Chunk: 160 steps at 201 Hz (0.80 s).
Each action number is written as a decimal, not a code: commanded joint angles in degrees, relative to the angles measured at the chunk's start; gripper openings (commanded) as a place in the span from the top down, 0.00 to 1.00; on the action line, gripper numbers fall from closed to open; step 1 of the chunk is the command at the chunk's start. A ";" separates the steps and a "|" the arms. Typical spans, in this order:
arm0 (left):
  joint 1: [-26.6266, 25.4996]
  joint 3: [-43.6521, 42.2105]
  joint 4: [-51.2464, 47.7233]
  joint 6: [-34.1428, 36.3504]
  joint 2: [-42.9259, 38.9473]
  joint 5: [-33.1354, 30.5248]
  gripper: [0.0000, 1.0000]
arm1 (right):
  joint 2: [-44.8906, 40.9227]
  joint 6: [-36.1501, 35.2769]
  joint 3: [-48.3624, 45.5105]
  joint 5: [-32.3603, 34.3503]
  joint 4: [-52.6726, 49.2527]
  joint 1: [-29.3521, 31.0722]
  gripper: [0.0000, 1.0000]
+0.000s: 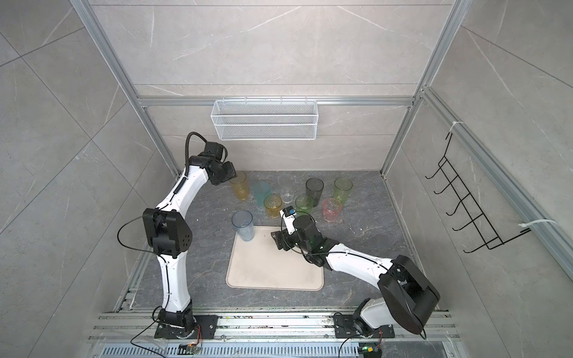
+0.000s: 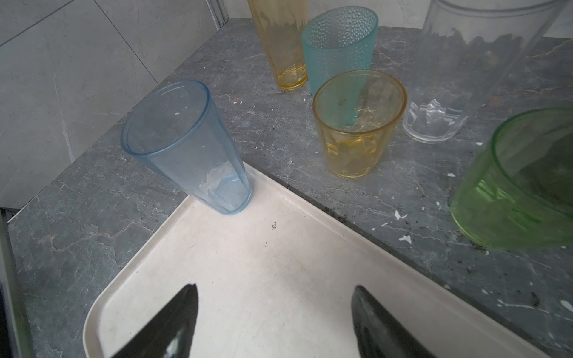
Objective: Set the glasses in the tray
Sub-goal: 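Reach the left gripper to the tall yellow cup and grasp it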
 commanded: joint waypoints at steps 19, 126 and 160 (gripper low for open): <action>0.24 3.15 -0.88 -0.13 2.40 -1.76 0.39 | 0.33 -0.36 1.84 0.45 -1.10 0.45 0.21; 0.46 5.33 -2.06 0.40 6.84 -0.45 0.69 | 2.05 -0.07 2.98 0.30 -1.89 0.61 0.21; 0.54 5.29 -2.19 0.40 7.15 -0.27 0.73 | 2.52 0.02 3.16 0.30 -1.98 0.63 0.21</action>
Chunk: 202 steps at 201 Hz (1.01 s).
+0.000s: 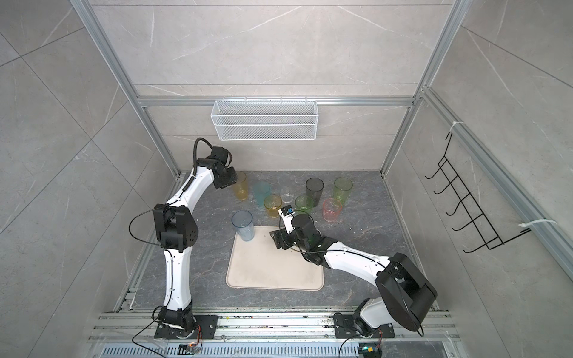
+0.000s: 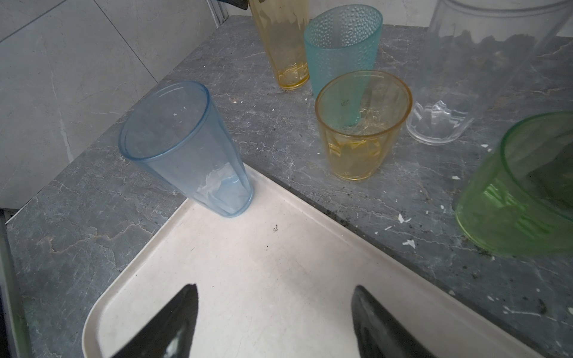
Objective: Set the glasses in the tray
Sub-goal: 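Reach the left gripper to the tall yellow cup and grasp it, then lift the tall yellow cup and carry it over the tray with the left gripper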
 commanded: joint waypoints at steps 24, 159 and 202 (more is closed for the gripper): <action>0.54 1.89 -0.44 0.39 0.26 0.53 0.77 | 1.23 0.08 1.79 0.26 -1.33 0.46 0.21; 0.89 -0.33 -1.24 0.85 -4.26 -1.04 0.95 | 1.27 -0.17 1.94 0.65 -1.77 0.66 0.21; 0.89 -2.46 -2.91 2.14 -8.98 -3.99 1.00 | 1.37 -0.18 2.07 0.76 -1.86 0.81 0.21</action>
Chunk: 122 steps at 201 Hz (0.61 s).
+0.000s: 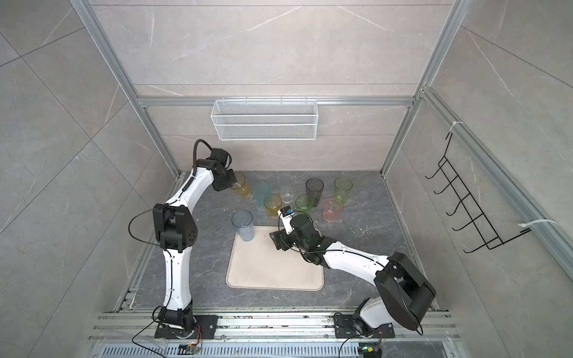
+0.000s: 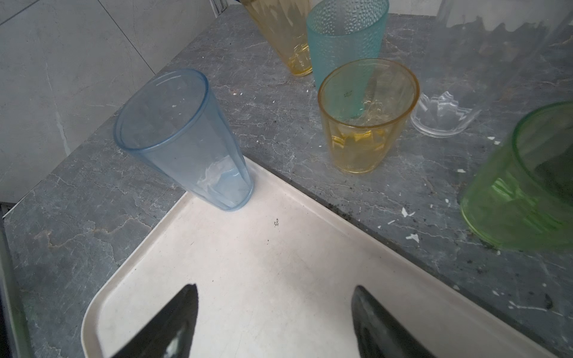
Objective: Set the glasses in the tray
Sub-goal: 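Lift the tall yellow cup and carry it over the tray with the left gripper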
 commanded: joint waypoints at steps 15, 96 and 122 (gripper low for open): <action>0.57 -1.75 -1.98 2.05 -9.80 -2.57 1.00 | 0.91 -0.14 1.71 1.28 -0.72 0.57 0.21; 0.61 -15.10 -9.46 7.62 -27.63 -9.00 1.00 | 0.56 -0.18 1.69 3.17 -1.27 0.74 0.21; 0.57 -20.21 -12.78 8.22 -34.25 -10.56 1.00 | 0.41 -0.18 1.66 3.27 -1.34 0.83 0.21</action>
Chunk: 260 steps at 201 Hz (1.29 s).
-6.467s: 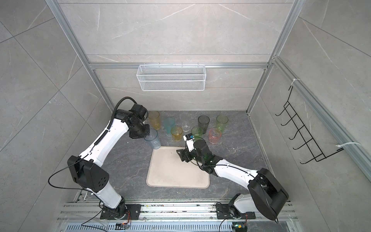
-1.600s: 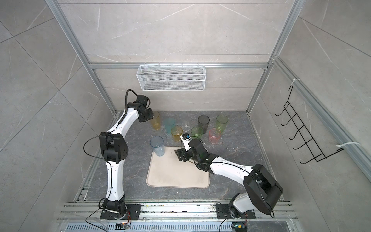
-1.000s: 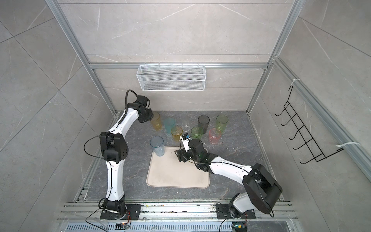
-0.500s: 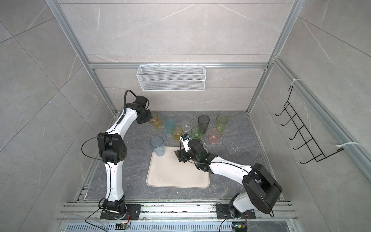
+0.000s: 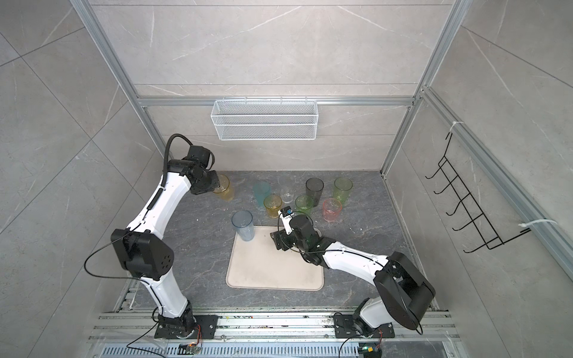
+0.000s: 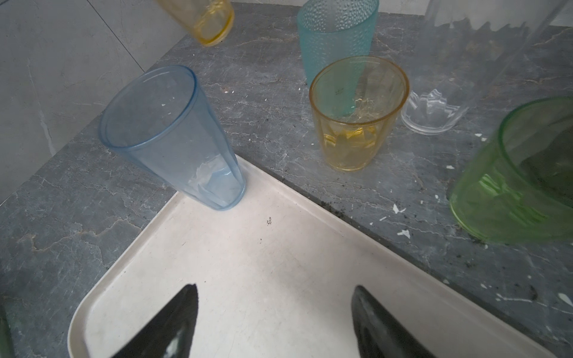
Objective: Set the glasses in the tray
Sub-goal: 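Lift the tall yellow cup and carry it over the tray with the left gripper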
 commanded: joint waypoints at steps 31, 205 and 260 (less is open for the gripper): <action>-0.11 -7.33 -9.34 2.26 -13.95 -5.41 1.00 | 0.10 -0.26 1.70 1.37 -0.99 0.52 0.21; -3.66 -20.83 -23.16 2.26 -33.43 -0.60 1.00 | 0.01 -1.15 2.04 3.81 -2.19 0.94 0.21; -5.47 -29.10 -15.98 1.17 -34.99 8.95 1.00 | -0.42 -1.33 1.93 4.64 -2.50 1.03 0.21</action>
